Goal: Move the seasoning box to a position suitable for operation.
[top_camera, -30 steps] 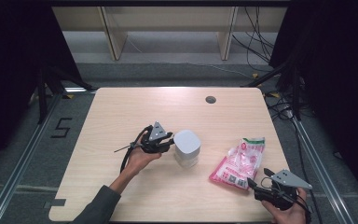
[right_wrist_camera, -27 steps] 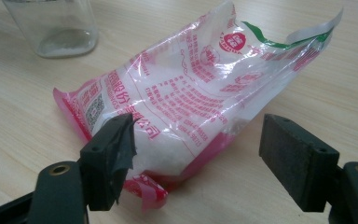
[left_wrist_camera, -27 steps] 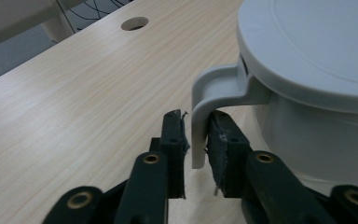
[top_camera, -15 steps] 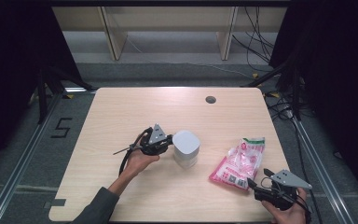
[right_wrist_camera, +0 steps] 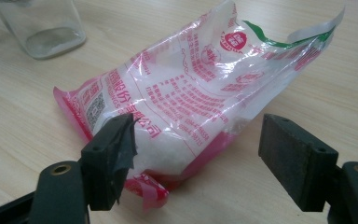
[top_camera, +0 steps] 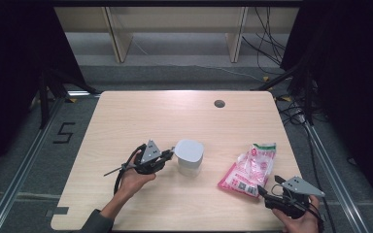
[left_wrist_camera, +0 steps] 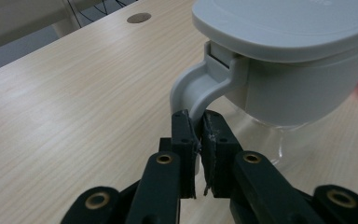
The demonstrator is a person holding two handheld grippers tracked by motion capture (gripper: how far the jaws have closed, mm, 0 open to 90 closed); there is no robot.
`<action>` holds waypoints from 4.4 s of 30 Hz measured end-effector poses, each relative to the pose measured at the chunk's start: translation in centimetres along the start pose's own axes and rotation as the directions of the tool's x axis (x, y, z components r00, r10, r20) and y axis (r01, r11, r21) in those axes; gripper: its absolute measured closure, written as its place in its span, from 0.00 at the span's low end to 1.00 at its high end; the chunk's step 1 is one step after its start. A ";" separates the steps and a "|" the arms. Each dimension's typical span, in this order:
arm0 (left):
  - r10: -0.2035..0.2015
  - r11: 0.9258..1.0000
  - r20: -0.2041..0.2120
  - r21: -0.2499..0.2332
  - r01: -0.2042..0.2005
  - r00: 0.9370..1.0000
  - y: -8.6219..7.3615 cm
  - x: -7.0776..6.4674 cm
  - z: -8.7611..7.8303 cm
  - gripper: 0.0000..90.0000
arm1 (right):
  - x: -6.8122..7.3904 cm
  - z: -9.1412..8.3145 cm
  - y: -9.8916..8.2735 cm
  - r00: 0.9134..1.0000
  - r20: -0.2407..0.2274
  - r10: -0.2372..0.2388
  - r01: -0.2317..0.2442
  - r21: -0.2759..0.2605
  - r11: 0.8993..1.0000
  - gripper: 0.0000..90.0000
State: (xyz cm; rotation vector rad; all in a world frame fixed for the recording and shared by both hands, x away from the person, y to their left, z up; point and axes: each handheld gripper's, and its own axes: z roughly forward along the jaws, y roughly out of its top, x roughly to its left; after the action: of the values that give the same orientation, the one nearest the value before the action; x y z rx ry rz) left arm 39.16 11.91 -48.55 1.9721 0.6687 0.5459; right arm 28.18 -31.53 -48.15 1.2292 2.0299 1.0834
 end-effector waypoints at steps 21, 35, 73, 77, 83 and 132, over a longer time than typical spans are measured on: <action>-0.019 1.000 0.020 -0.023 0.020 1.000 -1.1 -1.1 -2.6 0.68 | 0.0 0.0 0.0 1.000 -0.006 -0.004 0.004 -0.004 1.000 0.31; 0.000 1.000 0.084 0.000 0.000 0.996 -1.0 -0.7 -0.9 0.77 | 0.1 0.0 0.0 1.000 -0.008 0.009 -0.009 0.003 1.000 0.31; -0.068 0.997 0.129 0.038 0.063 0.989 -0.1 -2.8 0.5 0.76 | 0.0 0.0 0.0 1.000 -0.004 -0.002 0.002 -0.004 1.000 0.31; -0.067 0.998 0.129 0.030 0.064 0.989 0.0 -2.0 0.9 0.76 | 0.0 0.0 0.0 1.000 -0.004 -0.004 0.004 -0.008 1.000 0.31; -0.066 0.998 0.115 0.031 0.062 0.991 0.0 -1.4 1.0 0.76 | -0.1 0.0 0.0 1.000 -0.011 0.004 -0.004 -0.004 1.000 0.31; -0.075 0.997 0.122 0.042 0.070 0.990 1.0 0.1 -3.7 0.45 | -0.4 0.1 -0.1 1.000 -0.016 0.016 -0.017 -0.014 1.000 0.31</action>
State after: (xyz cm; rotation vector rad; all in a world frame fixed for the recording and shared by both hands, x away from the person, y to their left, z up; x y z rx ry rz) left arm 37.13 13.97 -45.96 1.9902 0.6742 0.3659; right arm 28.41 -31.91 -48.27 1.2359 2.0237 1.1172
